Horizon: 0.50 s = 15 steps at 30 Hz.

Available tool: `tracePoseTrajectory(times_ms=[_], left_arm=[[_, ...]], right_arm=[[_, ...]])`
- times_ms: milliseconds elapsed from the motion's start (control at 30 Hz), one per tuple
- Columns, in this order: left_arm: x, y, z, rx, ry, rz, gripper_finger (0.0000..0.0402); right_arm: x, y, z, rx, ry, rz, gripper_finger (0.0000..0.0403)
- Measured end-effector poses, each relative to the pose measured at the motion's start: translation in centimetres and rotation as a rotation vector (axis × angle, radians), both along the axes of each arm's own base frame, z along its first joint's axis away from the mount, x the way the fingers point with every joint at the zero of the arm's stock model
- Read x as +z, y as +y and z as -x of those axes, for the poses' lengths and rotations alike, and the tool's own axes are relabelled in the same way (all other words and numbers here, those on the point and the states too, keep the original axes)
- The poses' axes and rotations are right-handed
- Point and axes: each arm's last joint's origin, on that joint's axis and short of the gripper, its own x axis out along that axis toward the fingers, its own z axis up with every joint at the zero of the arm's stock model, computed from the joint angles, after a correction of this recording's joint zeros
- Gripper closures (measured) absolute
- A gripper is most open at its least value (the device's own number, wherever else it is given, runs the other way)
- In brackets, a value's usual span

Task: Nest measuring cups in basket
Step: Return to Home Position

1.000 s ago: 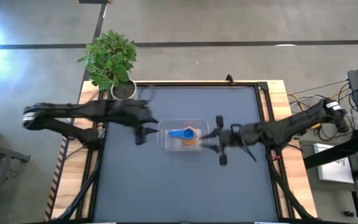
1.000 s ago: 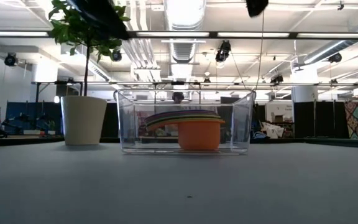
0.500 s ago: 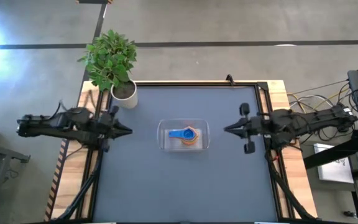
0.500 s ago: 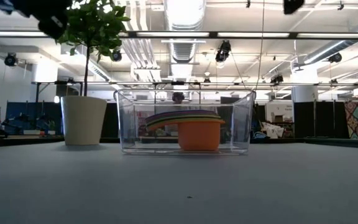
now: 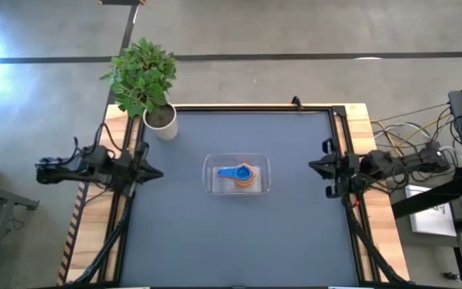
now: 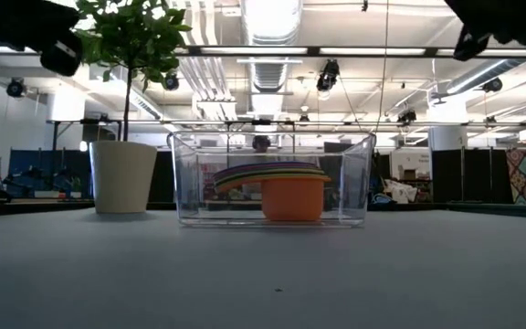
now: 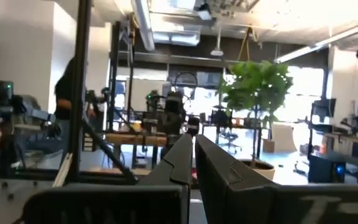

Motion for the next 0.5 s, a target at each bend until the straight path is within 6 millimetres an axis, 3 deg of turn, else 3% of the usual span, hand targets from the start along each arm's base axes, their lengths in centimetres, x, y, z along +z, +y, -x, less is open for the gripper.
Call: tracePoseTrajectory(times_ms=[200, 333, 500], left_arm=[[-2.7, -0.1, -1.5, -0.002, -0.021, 0.039, 0.0401], [-5.2, -0.2, -2.4, -0.008, -0.047, 0.077, 0.0402], [-6.5, -0.3, -2.8, -0.028, -0.055, 0.093, 0.0402]], right_arm=[[-3.3, -0.1, 0.0, -0.024, 0.035, -0.015, 0.0394], [-3.6, -0.1, -0.1, -0.02, 0.065, -0.037, 0.0394], [-3.7, -0.1, -0.1, -0.016, 0.072, -0.033, 0.0394]])
